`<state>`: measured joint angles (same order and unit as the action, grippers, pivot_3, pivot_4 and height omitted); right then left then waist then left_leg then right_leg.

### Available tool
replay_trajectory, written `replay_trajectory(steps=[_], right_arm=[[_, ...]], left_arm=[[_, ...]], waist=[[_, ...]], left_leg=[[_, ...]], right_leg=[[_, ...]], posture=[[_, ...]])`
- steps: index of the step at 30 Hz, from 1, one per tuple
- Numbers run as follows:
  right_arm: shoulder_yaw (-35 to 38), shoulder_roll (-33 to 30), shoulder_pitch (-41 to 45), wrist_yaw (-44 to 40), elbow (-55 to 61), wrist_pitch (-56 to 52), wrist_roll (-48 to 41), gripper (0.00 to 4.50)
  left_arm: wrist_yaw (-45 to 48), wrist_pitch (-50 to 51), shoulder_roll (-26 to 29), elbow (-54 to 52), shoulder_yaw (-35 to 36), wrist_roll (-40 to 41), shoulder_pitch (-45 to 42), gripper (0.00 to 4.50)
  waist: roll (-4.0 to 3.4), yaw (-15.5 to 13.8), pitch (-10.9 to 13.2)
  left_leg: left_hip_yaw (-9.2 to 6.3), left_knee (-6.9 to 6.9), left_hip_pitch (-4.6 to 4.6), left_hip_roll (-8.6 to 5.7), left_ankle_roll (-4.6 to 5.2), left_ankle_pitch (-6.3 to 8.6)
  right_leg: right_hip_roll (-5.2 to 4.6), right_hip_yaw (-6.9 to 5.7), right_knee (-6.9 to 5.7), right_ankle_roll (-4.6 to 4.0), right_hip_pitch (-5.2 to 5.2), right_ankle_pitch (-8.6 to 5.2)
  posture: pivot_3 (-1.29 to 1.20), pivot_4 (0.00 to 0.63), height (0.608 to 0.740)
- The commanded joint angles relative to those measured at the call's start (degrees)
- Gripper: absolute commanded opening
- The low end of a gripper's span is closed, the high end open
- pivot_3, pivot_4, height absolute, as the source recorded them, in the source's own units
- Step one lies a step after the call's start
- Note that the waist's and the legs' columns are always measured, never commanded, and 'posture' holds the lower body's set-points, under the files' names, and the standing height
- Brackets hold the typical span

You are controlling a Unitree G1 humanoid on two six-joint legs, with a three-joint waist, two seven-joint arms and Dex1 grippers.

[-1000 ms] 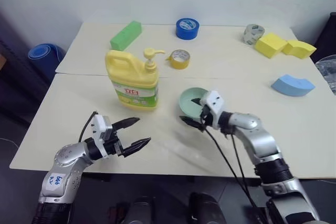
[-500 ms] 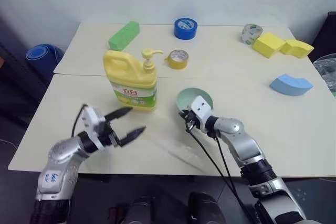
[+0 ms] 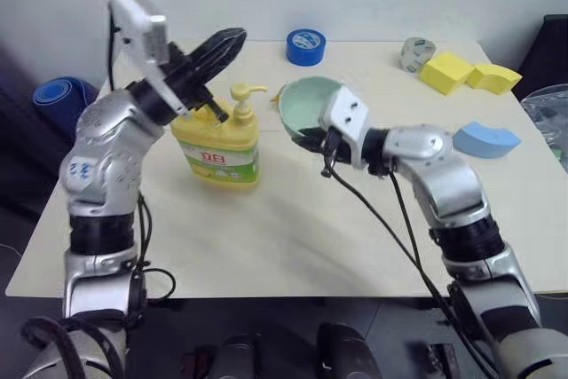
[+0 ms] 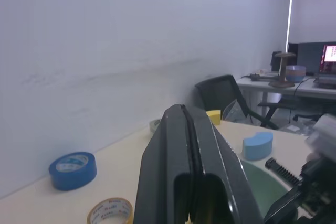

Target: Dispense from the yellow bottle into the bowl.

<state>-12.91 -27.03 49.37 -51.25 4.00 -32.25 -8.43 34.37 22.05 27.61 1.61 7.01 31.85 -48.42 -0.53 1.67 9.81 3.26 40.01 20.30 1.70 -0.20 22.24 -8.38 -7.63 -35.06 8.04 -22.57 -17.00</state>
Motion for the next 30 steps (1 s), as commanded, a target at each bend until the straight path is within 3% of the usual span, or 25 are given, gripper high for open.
replay_trajectory(steps=[1, 13, 30], right_arm=[[0.1, -1.8, 5.1, -3.1, 0.2, -1.9, -0.9, 0.00], [-2.1, 0.6, 13.6, -6.3, -2.3, -7.6, -2.7, 0.00], [-1.9, 2.4, 14.7, -6.6, -4.1, -8.4, -3.5, 0.00]], left_arm=[[-0.3, 0.6, 0.0, 2.4, -1.1, -2.7, -3.2, 0.01], [-1.7, 7.8, -0.3, 3.9, -4.5, -7.9, -3.1, 0.01], [-4.4, 16.1, -2.0, 6.9, -8.0, -10.9, 0.9, 0.01]], waist=[[0.02, 0.1, 0.0], [0.03, 0.0, 0.0], [0.03, 0.0, 0.0]], left_leg=[[0.01, -0.01, 0.04, -0.01, 0.00, 0.00], [-0.01, 0.02, 0.06, 0.00, 0.00, 0.00], [-0.04, 0.07, -0.14, 0.00, 0.00, 0.00]], right_leg=[[0.00, 0.00, 0.03, 0.00, -0.04, 0.00], [-0.01, 0.02, -0.04, 0.00, -0.09, 0.00], [-0.04, 0.08, -0.28, 0.00, 0.04, 0.00]], posture=[[0.00, 0.150, 0.740], [0.00, 0.150, 0.740], [0.00, 0.150, 0.740]])
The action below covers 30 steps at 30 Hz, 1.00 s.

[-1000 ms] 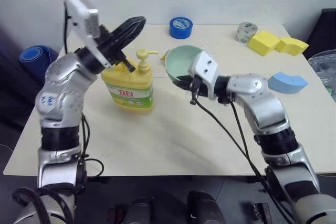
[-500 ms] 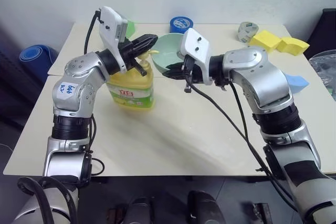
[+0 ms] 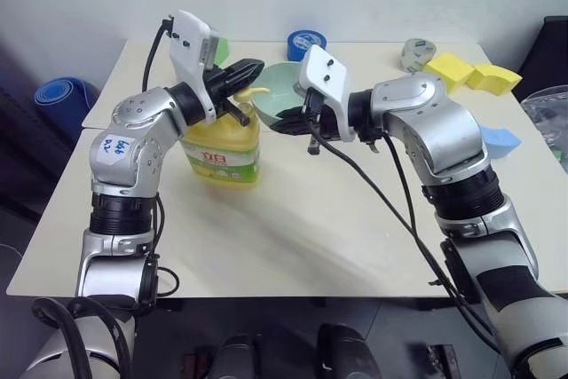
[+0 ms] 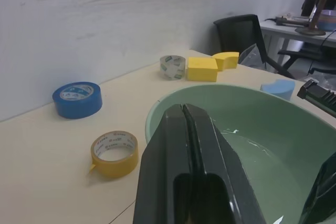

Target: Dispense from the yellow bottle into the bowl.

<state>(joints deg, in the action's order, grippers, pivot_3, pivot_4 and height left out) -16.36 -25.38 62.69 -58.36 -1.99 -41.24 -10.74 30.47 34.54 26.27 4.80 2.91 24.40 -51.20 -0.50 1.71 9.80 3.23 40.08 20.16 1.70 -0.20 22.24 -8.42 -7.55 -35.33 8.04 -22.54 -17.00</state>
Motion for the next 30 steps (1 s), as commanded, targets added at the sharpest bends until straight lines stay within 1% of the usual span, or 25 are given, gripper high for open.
replay_trajectory(steps=[1, 8, 14, 16, 19, 21, 23, 25, 27, 30], right_arm=[[1.6, 0.9, 1.3, 0.7, 2.0, 0.5, -1.3, 0.00], [2.3, 1.6, 0.7, 1.6, 2.6, -0.8, -2.2, 0.00], [2.2, 1.2, -0.6, 1.3, 4.3, -1.8, -3.1, 0.00], [2.5, 1.3, -1.1, 1.5, 4.8, -2.1, -3.2, 0.00], [3.2, 1.0, -2.0, 2.6, 5.4, -2.6, -3.0, 0.00], [3.9, -0.1, -3.1, 2.4, 5.7, -2.3, -3.1, 0.00], [4.6, -2.5, -5.5, 1.6, 5.5, -0.8, -2.9, 0.00], [4.9, -4.7, -7.6, 1.1, 5.1, 0.3, -2.6, 0.00], [5.9, -7.6, -13.0, -0.1, 2.9, 4.6, -2.3, 0.00], [6.3, -10.0, -19.6, -0.8, -0.3, 10.3, -1.2, 0.00]], left_arm=[[-0.7, 3.2, -0.8, 4.2, -4.0, -3.8, 3.9, 0.01], [0.6, 4.6, -1.0, 4.1, -6.0, -5.0, 7.0, 0.01], [-0.2, 4.0, -2.0, 4.5, -6.8, -6.2, 9.1, 0.01], [-0.3, 3.2, -2.6, 4.2, -6.0, -5.8, 9.1, 0.01], [-1.4, 2.5, -4.9, 3.1, -1.9, -2.8, 7.7, 0.01], [0.7, -1.9, -5.4, 1.7, -0.1, -2.0, 7.0, 0.01], [3.8, -7.9, -5.7, 0.6, 2.8, -0.1, 6.1, 0.01], [5.9, -10.9, -5.4, 0.4, 4.6, 1.1, 5.8, 0.01], [11.1, -17.0, -4.1, -0.6, 7.0, 2.9, 6.8, 0.01], [14.8, -19.4, -2.5, -2.2, 8.4, 4.4, 8.8, 0.01]], waist=[[0.00, 0.0, 0.0], [-0.10, 0.0, -0.3], [-0.20, 0.0, -0.5], [-0.20, 0.0, -0.5], [-0.21, -0.1, -0.5], [-0.21, -0.1, -0.5], [-0.20, -0.3, -0.5], [-0.16, -0.5, -0.5], [-0.11, -0.5, -0.5], [-0.02, -0.4, -0.4]], left_leg=[[0.00, 0.00, 0.00, 0.00, 0.00, 0.00], [0.01, 0.01, -0.09, 0.00, -0.02, -0.01], [0.02, -0.01, -0.18, 0.00, -0.02, -0.01], [0.04, -0.05, -0.31, 0.00, -0.02, -0.01], [0.07, -0.16, -0.68, 0.01, -0.02, -0.01], [0.08, -0.19, -0.70, 0.02, -0.02, -0.01], [0.08, -0.20, -0.68, 0.02, -0.02, -0.01], [-0.01, -0.18, -0.53, 0.01, -0.02, -0.01], [-0.06, -0.12, -0.28, -0.01, -0.01, 0.00], [-0.05, -0.09, 0.18, -0.02, -0.02, -0.01]], right_leg=[[0.00, 0.00, 0.00, 0.00, 0.00, 0.00], [-0.01, 0.03, -0.05, 0.00, 0.07, 0.00], [-0.01, 0.05, -0.06, 0.00, 0.14, 0.00], [-0.01, 0.07, -0.06, 0.00, 0.22, 0.00], [-0.01, 0.10, 0.06, -0.01, 0.57, -0.01], [0.00, 0.09, 0.25, -0.01, 0.64, -0.01], [0.00, 0.07, 0.27, -0.01, 0.64, 0.00], [0.00, -0.01, 0.35, -0.01, 0.62, 0.00], [-0.01, -0.07, 0.45, 0.00, 0.50, 0.00], [0.00, -0.11, 0.43, 0.01, 0.03, 0.01]], posture=[[0.00, 0.150, 0.740], [0.00, 0.150, 0.740], [0.00, 0.150, 0.740], [0.00, 0.150, 0.740], [0.00, 0.150, 0.740], [0.00, 0.150, 0.740], [0.00, 0.150, 0.740], [0.00, 0.150, 0.740], [0.00, 0.150, 0.740], [0.00, 0.150, 0.740]])
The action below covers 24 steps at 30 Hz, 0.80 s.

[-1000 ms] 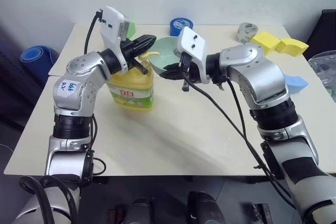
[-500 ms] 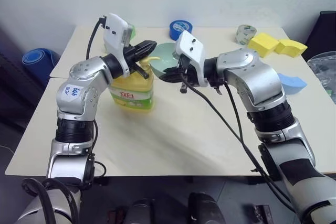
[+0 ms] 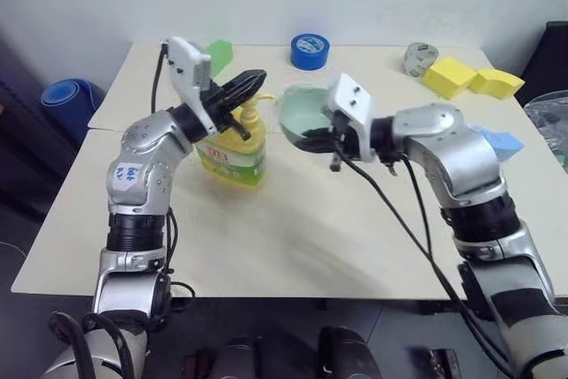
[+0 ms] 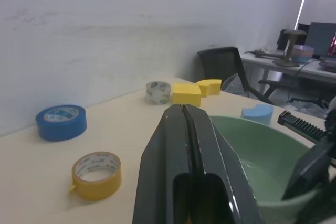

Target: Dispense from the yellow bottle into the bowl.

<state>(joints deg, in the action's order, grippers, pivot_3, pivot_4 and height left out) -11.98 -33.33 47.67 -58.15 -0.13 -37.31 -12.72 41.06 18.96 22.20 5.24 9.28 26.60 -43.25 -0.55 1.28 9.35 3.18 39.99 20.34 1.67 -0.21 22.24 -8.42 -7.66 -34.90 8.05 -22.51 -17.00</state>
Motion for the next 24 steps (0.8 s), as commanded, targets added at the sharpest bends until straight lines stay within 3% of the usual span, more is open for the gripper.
replay_trajectory(steps=[1, 6, 10, 14, 18, 22, 23, 24], right_arm=[[1.7, -2.6, -6.3, -1.2, -3.1, 8.4, 1.3, 0.00], [1.0, -4.4, -14.3, -1.0, -11.5, 21.3, 5.9, 0.00], [2.4, -3.3, -17.0, -1.0, -17.6, 32.0, 6.3, 0.00], [3.9, -2.4, -18.4, -3.4, -20.4, 36.8, 3.8, 0.00], [7.6, -2.7, -21.2, -5.4, -18.3, 41.7, 0.5, 1.04], [14.8, -3.9, -27.2, -8.1, -10.3, 44.8, -7.6, 2.33], [16.6, -4.7, -29.6, -8.9, -8.2, 44.4, -9.2, 2.41], [18.4, -6.4, -34.0, -11.1, -6.5, 45.9, -10.1, 2.89]], left_arm=[[5.3, -4.0, 2.1, -3.4, 2.1, 2.8, 1.7, 0.01], [13.1, -2.7, 6.4, -10.0, 2.8, 7.1, 8.6, 0.01], [20.7, -8.4, 11.8, -12.1, -0.1, 2.7, 18.4, 0.01], [21.8, -9.1, 12.5, -11.7, 0.8, 3.7, 25.1, 0.01], [22.9, -13.4, 13.1, -9.7, -0.3, 0.1, 31.5, 0.69], [22.8, -20.6, 13.5, -7.1, 0.1, -3.9, 36.7, 1.82], [21.9, -23.2, 13.1, -6.2, 1.0, -4.9, 37.6, 1.89], [20.8, -27.5, 13.0, -4.6, 1.9, -6.9, 39.5, 2.31]], waist=[[0.03, 0.2, 0.1], [0.09, 0.6, 0.3], [0.07, 0.6, 0.4], [0.13, 0.2, 0.4], [0.16, -0.3, 0.5], [0.11, -0.7, 0.5], [0.11, -0.9, 0.5], [0.11, -1.2, 0.5]], left_leg=[[-0.01, -0.02, 0.01, 0.01, 0.00, 0.00], [0.10, -0.08, 0.03, 0.03, 0.00, 0.00], [0.20, -0.05, -0.03, 0.06, 0.00, 0.00], [0.21, 0.00, -0.05, 0.08, 0.00, 0.00], [0.14, 0.08, -0.02, 0.07, 0.00, 0.00], [0.15, -0.03, -0.02, 0.07, 0.00, 0.00], [0.15, -0.03, -0.01, 0.07, 0.00, 0.00], [0.16, -0.01, -0.01, 0.08, 0.00, 0.00]], right_leg=[[0.00, -0.05, -0.03, 0.00, -0.02, 0.00], [0.00, 0.00, 0.04, 0.00, -0.09, 0.00], [0.00, 0.08, 0.02, 0.00, -0.08, 0.00], [0.01, 0.10, 0.03, 0.00, -0.03, 0.00], [0.00, 0.09, 0.04, 0.00, 0.02, 0.00], [0.00, 0.05, 0.08, 0.00, -0.02, 0.00], [0.00, 0.05, 0.08, 0.00, -0.02, 0.00], [0.01, 0.05, 0.11, 0.00, -0.02, 0.00]], posture=[[0.00, 0.150, 0.740], [0.00, 0.150, 0.740], [0.00, 0.150, 0.740], [0.00, 0.150, 0.740], [0.00, 0.150, 0.740], [0.00, 0.150, 0.740], [0.00, 0.150, 0.740], [0.00, 0.150, 0.740]])
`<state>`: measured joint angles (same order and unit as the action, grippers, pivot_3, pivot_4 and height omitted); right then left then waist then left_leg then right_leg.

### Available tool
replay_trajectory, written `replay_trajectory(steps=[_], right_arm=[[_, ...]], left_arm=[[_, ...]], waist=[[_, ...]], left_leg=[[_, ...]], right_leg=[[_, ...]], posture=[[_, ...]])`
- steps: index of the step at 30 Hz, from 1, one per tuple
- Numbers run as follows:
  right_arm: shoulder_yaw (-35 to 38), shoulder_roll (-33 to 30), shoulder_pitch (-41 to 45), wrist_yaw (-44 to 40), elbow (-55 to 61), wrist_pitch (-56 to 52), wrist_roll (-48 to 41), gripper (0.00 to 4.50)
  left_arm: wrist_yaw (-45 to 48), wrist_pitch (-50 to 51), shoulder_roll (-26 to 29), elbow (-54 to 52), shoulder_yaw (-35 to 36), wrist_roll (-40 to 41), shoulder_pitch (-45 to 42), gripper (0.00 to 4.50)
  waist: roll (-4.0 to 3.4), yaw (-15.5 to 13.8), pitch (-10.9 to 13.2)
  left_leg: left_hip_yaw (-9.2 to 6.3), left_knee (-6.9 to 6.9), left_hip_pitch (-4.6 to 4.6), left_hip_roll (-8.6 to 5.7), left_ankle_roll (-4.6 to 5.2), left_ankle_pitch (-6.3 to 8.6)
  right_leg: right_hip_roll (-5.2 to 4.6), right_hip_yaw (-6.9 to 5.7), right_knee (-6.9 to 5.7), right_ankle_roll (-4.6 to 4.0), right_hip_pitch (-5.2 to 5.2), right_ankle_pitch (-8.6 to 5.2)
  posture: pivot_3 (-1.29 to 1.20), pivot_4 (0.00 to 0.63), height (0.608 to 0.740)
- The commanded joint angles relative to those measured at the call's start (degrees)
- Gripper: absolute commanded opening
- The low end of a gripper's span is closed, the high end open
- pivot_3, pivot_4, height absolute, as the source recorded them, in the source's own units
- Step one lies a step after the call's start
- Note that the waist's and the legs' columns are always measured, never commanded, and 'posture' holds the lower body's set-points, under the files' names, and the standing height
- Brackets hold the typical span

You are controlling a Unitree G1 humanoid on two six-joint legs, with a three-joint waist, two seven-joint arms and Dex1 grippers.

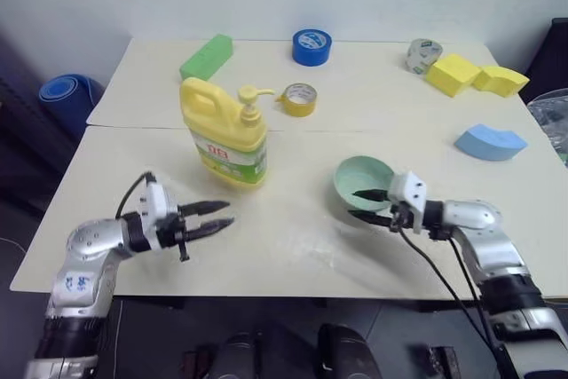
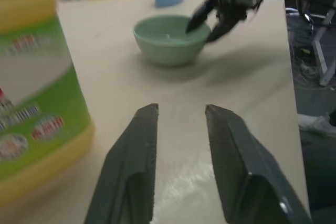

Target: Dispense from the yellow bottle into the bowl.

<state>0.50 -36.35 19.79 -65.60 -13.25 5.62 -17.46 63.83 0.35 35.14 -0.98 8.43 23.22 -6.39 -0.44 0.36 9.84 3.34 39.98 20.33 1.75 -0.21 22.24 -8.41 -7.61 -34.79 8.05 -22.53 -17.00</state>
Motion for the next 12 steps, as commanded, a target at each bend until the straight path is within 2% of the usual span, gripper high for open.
replay_trajectory(steps=[1, 3, 4, 5, 6, 8, 12], right_arm=[[7.1, -4.6, -9.4, -5.0, 7.8, 3.8, -5.8, 3.18], [9.7, -6.3, -16.2, -6.7, 9.7, 5.6, -6.4, 3.77], [11.0, -6.9, -20.0, -7.4, 10.4, 7.3, -6.4, 4.30], [12.0, -7.6, -23.9, -8.4, 11.2, 8.8, -6.2, 4.46], [12.9, -7.8, -26.9, -9.0, 11.8, 10.2, -6.1, 4.49], [14.4, -7.5, -31.1, -8.4, 12.5, 12.0, -5.7, 4.49], [15.9, -6.2, -34.1, -5.3, 11.3, 15.1, -4.2, 4.49]], left_arm=[[-2.5, -12.1, 0.0, 2.9, 3.3, -4.8, 4.1, 2.59], [-3.7, -16.8, 0.2, 4.7, 4.2, -7.1, 7.8, 3.10], [-4.1, -20.3, 0.5, 5.9, 4.5, -8.7, 9.6, 3.16], [-5.0, -23.4, 0.8, 7.2, 4.7, -10.7, 11.6, 3.16], [-5.9, -27.0, 0.6, 8.2, 5.2, -12.1, 13.0, 3.16], [-6.8, -26.1, 0.7, 9.4, 5.5, -11.8, 15.1, 3.16], [-7.6, -28.9, 1.5, 10.6, 4.6, -12.6, 16.6, 3.16]], waist=[[0.00, -0.6, 0.0], [0.03, -1.4, 0.0], [0.04, -1.4, 0.0], [0.06, -1.6, 0.0], [0.06, -1.7, 0.0], [0.06, -1.7, 0.0], [0.07, -1.6, 0.0]], left_leg=[[0.00, 0.03, 0.00, 0.00, 0.00, 0.00], [0.00, 0.02, -0.06, -0.01, 0.01, 0.01], [0.10, 0.00, -0.07, -0.01, 0.05, 0.02], [0.13, 0.00, -0.07, -0.01, 0.05, 0.03], [0.24, 0.00, -0.08, -0.01, 0.05, 0.03], [0.25, -0.03, -0.17, 0.00, 0.05, 0.03], [0.43, 0.03, -0.19, 0.01, 0.07, 0.03]], right_leg=[[0.00, 0.00, 0.00, 0.00, 0.02, 0.00], [-0.01, 0.00, 0.06, 0.00, 0.11, 0.00], [-0.01, 0.03, 0.17, 0.00, 0.13, 0.00], [-0.01, 0.03, 0.17, 0.00, 0.12, 0.00], [-0.01, 0.07, 0.19, 0.00, 0.10, 0.00], [-0.01, 0.09, 0.17, 0.00, 0.14, 0.00], [-0.01, 0.25, 0.27, -0.04, 0.15, 0.00]], posture=[[0.00, 0.150, 0.740], [0.00, 0.150, 0.740], [0.00, 0.150, 0.740], [0.00, 0.150, 0.740], [0.00, 0.150, 0.740], [0.00, 0.150, 0.740], [0.00, 0.150, 0.740]])
